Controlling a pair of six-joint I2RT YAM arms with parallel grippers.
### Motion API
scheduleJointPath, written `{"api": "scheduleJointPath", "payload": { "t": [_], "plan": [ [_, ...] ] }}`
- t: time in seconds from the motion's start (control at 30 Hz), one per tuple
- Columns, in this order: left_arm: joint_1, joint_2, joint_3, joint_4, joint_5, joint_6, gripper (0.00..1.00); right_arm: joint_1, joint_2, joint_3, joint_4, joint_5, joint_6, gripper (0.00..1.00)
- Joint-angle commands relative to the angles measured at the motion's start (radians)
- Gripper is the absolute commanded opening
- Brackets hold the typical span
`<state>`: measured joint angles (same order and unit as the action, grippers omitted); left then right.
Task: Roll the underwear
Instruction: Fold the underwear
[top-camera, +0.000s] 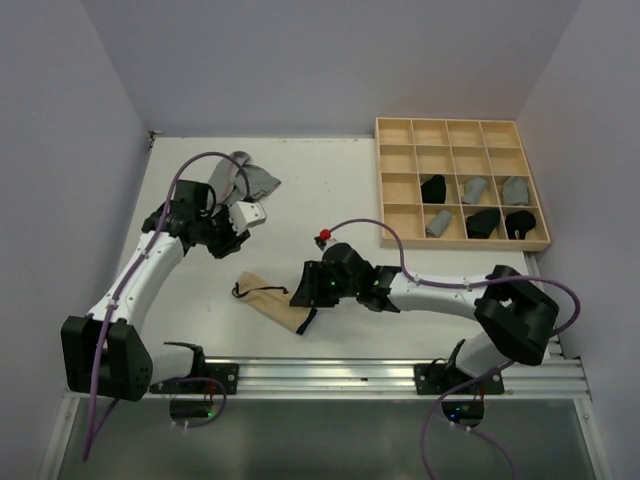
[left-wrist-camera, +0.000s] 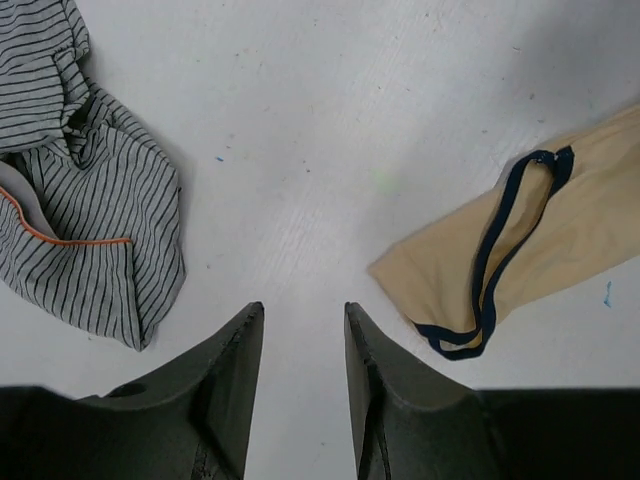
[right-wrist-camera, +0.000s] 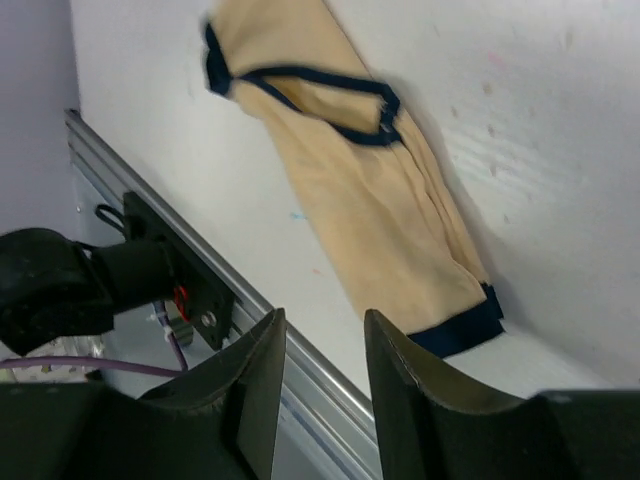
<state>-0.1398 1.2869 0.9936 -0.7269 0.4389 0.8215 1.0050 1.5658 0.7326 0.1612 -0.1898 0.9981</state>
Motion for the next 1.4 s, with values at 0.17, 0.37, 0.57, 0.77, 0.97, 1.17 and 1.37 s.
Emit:
{"api": "scheduleJointPath", "payload": {
  "t": [0.17, 0.37, 0.57, 0.77, 0.97, 1.17, 1.37],
  "plan": [
    [0.02, -0.02, -0.171, -0.141, -0.167, 0.004, 0.31, -0.029, -0.035, 0.29, -0.416, 0.156, -0.276, 0.28],
    [0.02, 0.058, -0.228, -0.124, -0.198, -0.016, 0.26, -0.078, 0.063, 0.268, -0.384, 0.147, -0.305, 0.17],
    [0.019, 0.191, -0.204, -0.037, -0.102, -0.068, 0.26, -0.098, 0.155, 0.239, -0.327, 0.127, -0.323, 0.11],
    [0.017, 0.371, -0.081, 0.066, 0.035, -0.169, 0.26, -0.098, 0.189, 0.137, -0.206, 0.067, -0.276, 0.05],
    [0.017, 0.558, 0.129, 0.139, 0.162, -0.283, 0.26, -0.098, 0.145, 0.018, -0.052, -0.017, -0.213, 0.06],
    [0.022, 0.644, 0.321, 0.179, 0.176, -0.343, 0.25, -0.098, 0.014, 0.051, -0.204, 0.035, -0.294, 0.14],
    [0.084, 0.433, 0.261, 0.176, 0.288, -0.371, 0.25, -0.101, -0.122, 0.111, -0.353, 0.084, -0.377, 0.08]
  ]
}}
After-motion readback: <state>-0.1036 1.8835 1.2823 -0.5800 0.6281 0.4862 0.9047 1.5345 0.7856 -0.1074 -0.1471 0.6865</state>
